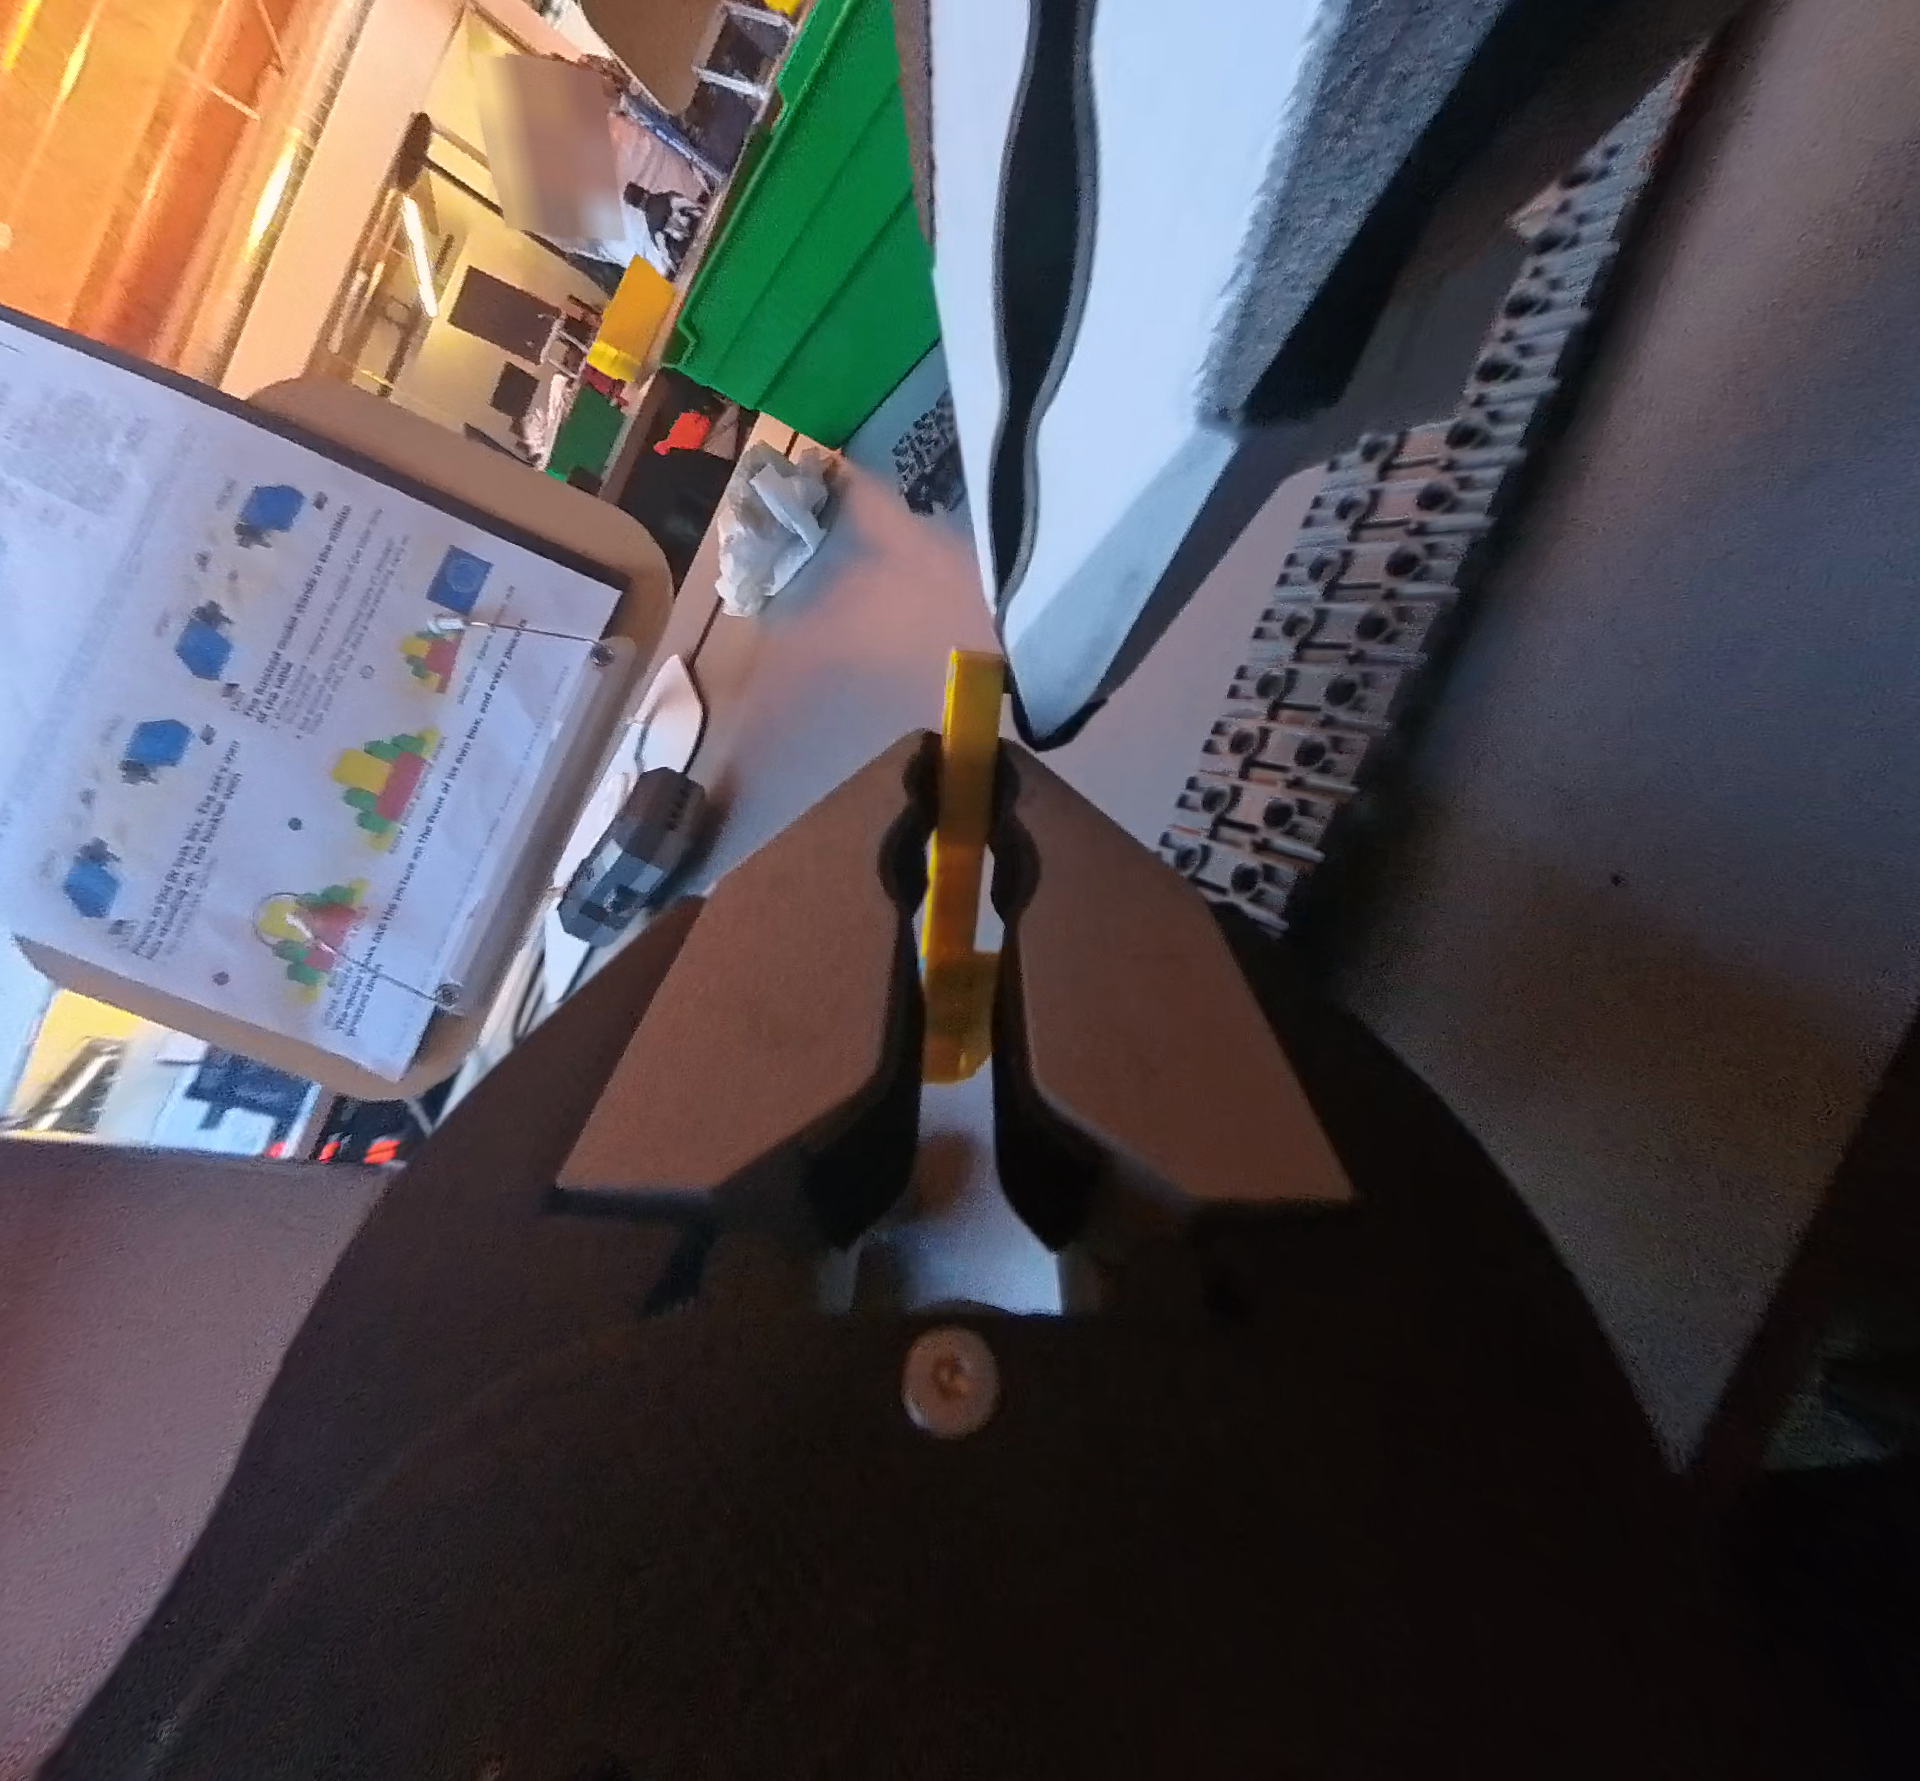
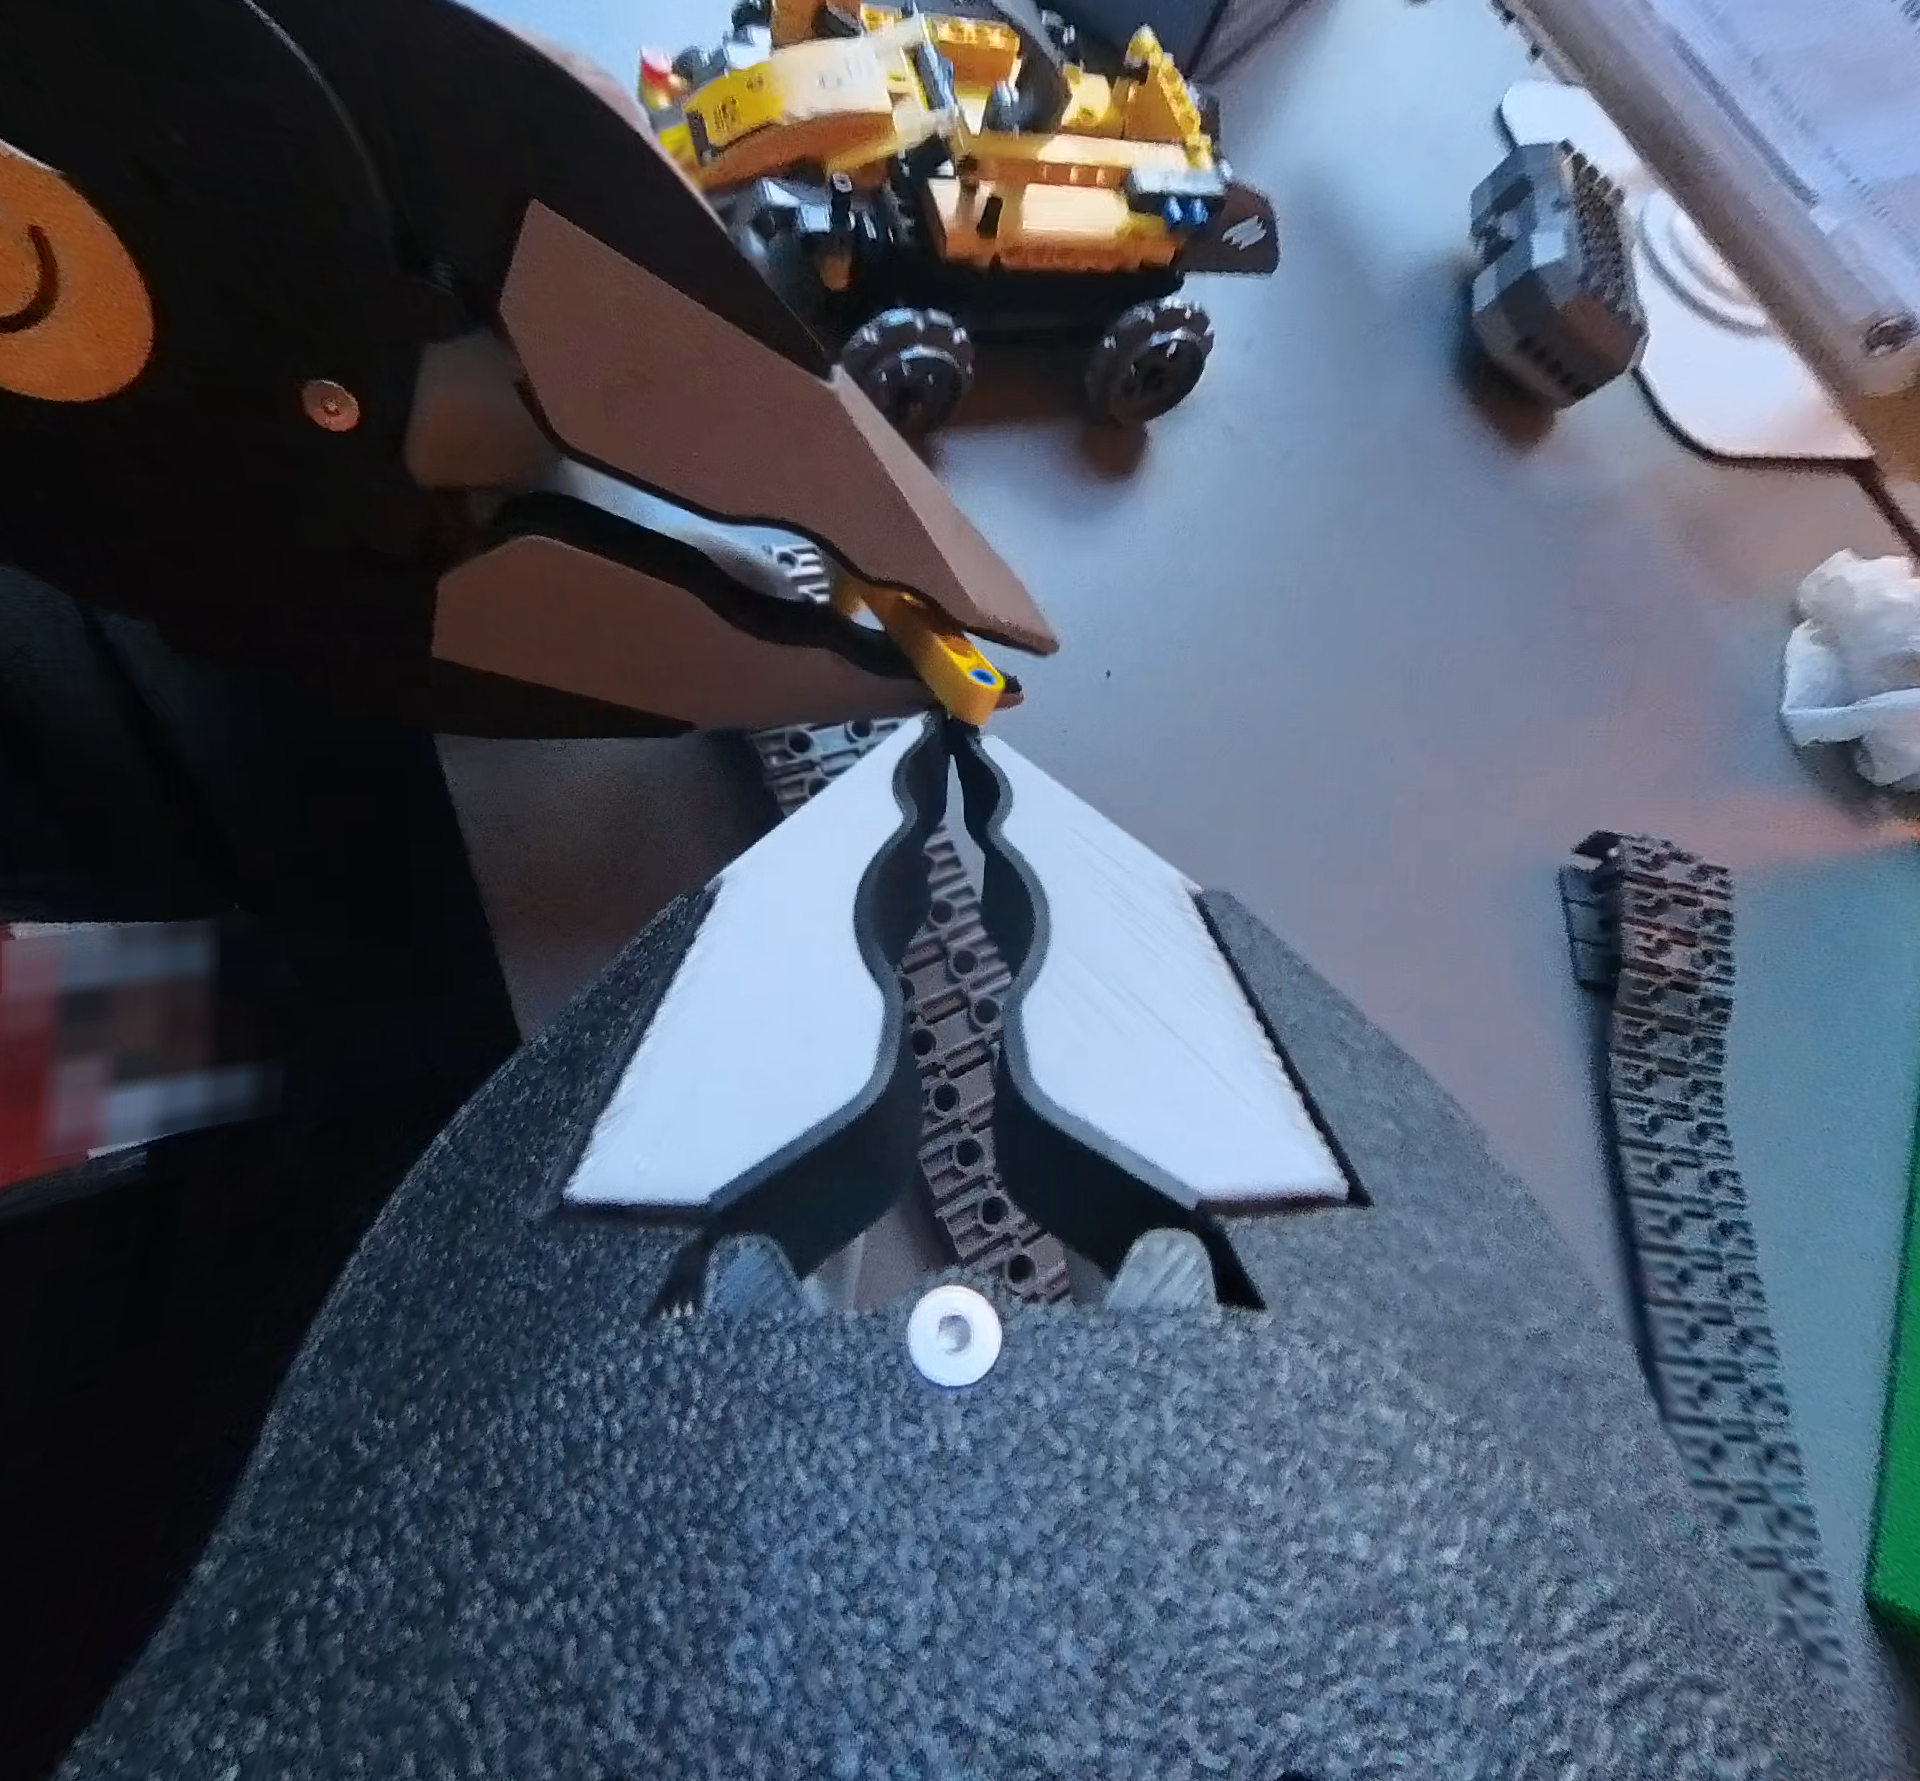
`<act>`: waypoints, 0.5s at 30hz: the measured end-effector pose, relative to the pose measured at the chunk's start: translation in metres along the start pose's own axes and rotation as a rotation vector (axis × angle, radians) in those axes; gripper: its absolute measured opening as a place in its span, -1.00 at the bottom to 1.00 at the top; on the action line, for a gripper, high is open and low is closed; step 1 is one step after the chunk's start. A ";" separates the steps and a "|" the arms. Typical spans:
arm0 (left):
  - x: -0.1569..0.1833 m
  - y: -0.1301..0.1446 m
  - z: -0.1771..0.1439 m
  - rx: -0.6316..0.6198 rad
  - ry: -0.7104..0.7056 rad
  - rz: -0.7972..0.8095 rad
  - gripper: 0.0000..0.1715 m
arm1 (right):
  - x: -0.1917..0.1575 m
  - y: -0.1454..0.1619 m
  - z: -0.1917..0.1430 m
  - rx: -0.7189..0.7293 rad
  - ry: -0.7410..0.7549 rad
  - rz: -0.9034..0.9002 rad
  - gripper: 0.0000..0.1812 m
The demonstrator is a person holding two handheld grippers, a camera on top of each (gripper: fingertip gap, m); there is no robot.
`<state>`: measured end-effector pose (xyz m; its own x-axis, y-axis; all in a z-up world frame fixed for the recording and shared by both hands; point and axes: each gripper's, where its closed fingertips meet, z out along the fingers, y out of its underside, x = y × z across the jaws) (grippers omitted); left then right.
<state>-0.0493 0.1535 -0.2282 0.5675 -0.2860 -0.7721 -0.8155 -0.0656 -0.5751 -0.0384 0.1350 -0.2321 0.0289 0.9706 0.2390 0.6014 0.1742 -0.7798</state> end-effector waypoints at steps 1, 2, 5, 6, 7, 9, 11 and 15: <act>-0.001 0.000 0.000 -0.001 -0.013 0.008 -0.93 | 0.001 0.000 0.001 0.001 -0.007 0.015 -1.00; -0.003 0.000 0.001 0.002 -0.021 0.008 -0.93 | 0.001 0.000 0.001 0.004 -0.012 0.027 -1.00; -0.005 0.003 0.002 -0.027 -0.044 0.027 -0.93 | 0.003 0.001 0.005 -0.005 -0.011 0.040 -1.00; -0.006 0.003 0.002 -0.026 -0.053 0.028 -0.93 | 0.003 0.000 0.006 -0.006 -0.007 0.036 -1.00; -0.006 0.004 0.002 -0.026 -0.046 0.018 -0.93 | 0.003 0.000 0.006 -0.012 0.001 0.023 -1.00; -0.006 0.004 0.003 -0.028 -0.052 0.022 -0.93 | 0.003 0.000 0.006 -0.019 0.015 -0.003 -1.00; -0.008 0.002 0.002 -0.014 -0.056 0.001 -0.93 | -0.001 0.005 0.006 -0.050 0.005 -0.034 -1.00; -0.051 0.021 0.004 0.010 -0.087 -0.329 -0.93 | 0.000 0.028 0.007 -0.079 0.107 -0.117 -1.00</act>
<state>-0.0948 0.1704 -0.2020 0.8083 -0.1681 -0.5643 -0.5857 -0.1312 -0.7998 -0.0274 0.1407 -0.2584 0.0375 0.9206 0.3888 0.6662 0.2669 -0.6964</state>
